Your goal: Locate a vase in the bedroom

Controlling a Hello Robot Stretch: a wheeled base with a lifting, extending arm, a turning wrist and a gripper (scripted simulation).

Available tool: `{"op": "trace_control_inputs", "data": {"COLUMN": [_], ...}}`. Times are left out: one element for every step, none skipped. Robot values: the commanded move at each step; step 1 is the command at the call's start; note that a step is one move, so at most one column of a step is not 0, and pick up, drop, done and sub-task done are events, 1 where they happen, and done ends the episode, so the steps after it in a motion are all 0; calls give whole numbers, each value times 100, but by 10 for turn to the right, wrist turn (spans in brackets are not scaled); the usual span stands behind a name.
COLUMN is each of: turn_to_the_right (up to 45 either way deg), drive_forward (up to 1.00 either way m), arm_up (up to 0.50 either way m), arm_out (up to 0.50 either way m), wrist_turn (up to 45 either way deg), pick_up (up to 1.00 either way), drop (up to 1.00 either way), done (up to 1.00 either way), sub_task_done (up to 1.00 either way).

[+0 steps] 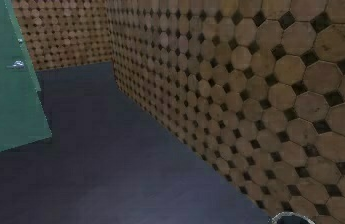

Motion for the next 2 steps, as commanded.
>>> {"op": "trace_control_inputs", "data": {"turn_to_the_right": [240, 0], "drive_forward": [0, 20], "arm_up": [0, 0], "arm_out": [0, 0], "wrist_turn": [0, 0], "pick_up": [0, 0], "drop": [0, 0], "done": [0, 0], "sub_task_done": [0, 0]}}
